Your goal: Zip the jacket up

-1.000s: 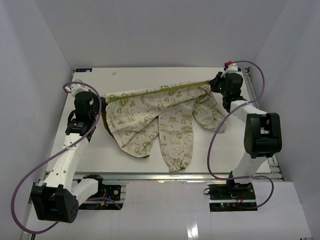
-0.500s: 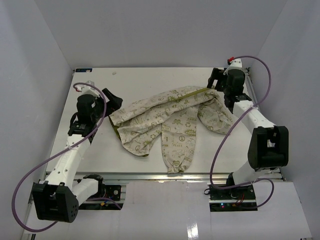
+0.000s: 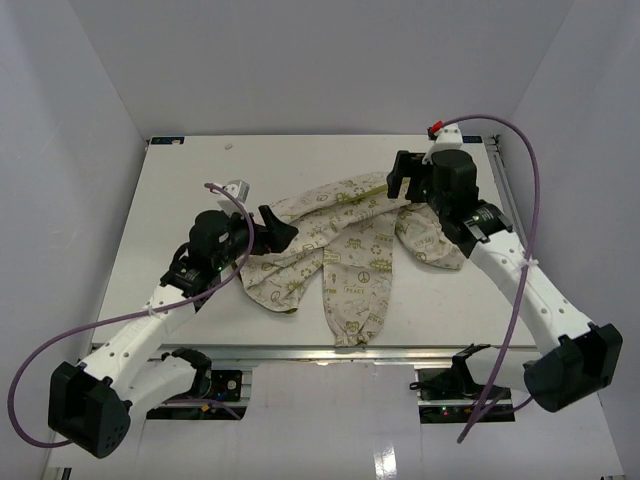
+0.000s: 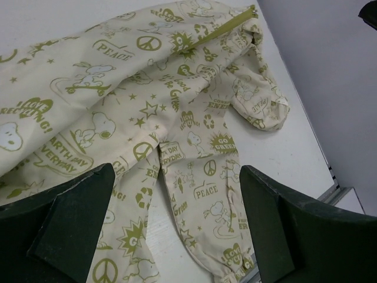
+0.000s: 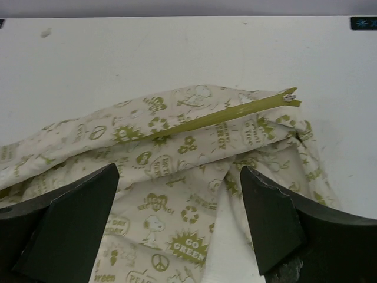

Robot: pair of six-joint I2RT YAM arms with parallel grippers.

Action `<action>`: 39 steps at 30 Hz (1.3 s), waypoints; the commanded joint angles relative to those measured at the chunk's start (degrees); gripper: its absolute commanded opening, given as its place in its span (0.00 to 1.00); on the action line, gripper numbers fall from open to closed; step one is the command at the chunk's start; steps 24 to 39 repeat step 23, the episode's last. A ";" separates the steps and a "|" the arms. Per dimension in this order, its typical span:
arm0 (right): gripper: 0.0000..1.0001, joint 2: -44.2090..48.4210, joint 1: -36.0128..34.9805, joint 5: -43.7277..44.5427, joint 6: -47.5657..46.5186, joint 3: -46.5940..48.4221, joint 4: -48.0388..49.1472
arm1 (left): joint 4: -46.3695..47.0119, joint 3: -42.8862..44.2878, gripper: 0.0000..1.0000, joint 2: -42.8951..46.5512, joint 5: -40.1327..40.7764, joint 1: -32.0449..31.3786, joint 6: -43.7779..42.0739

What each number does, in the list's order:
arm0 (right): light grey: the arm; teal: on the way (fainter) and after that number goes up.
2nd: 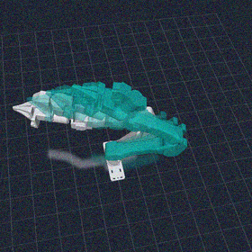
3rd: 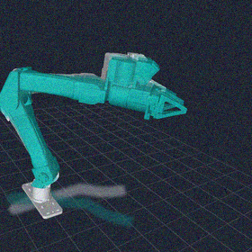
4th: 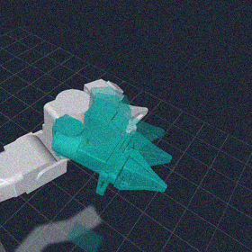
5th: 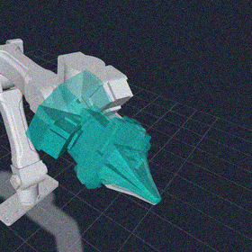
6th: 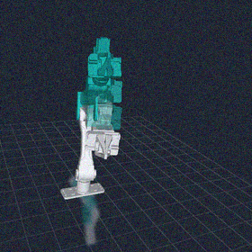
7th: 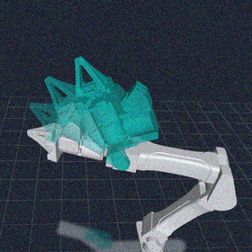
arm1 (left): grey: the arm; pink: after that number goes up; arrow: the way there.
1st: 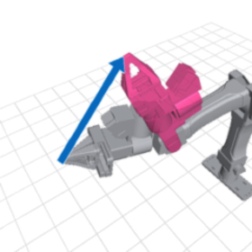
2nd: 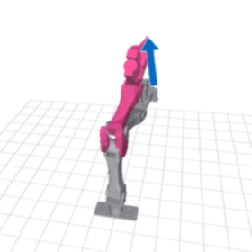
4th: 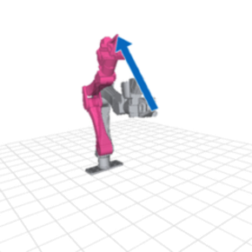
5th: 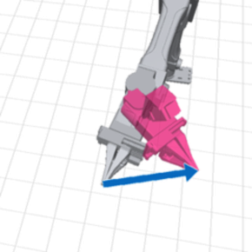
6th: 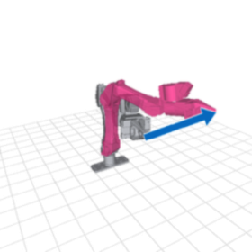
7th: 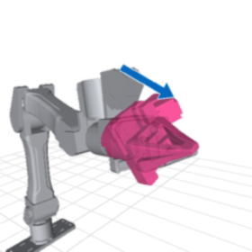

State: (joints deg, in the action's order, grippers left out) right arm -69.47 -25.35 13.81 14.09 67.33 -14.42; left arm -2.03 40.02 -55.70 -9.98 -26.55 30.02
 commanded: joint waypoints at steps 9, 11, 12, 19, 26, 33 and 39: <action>0.90 28.74 -6.56 -7.63 6.01 -24.44 0.57 | 19.03 -13.49 0.98 11.99 0.03 -10.52 -4.65; 0.90 31.05 -6.56 -7.82 5.60 -26.45 1.66 | 19.61 -14.35 0.98 15.51 -0.56 -10.63 -4.18; 0.90 32.02 -6.56 -7.61 5.45 -26.98 1.74 | 19.83 -14.94 0.98 16.42 -0.42 -10.78 -4.10; 0.90 33.47 -6.65 -5.70 4.79 -26.35 0.46 | 20.27 -15.93 0.98 20.24 0.59 -10.94 -4.17; 0.90 33.63 -6.65 -4.95 4.67 -26.13 0.02 | 20.09 -15.90 0.98 20.10 0.19 -11.07 -4.14; 0.90 33.63 -6.65 -4.95 4.67 -26.13 0.02 | 20.09 -15.90 0.98 20.10 0.19 -11.07 -4.14; 0.90 33.63 -6.65 -4.95 4.67 -26.13 0.02 | 20.09 -15.90 0.98 20.10 0.19 -11.07 -4.14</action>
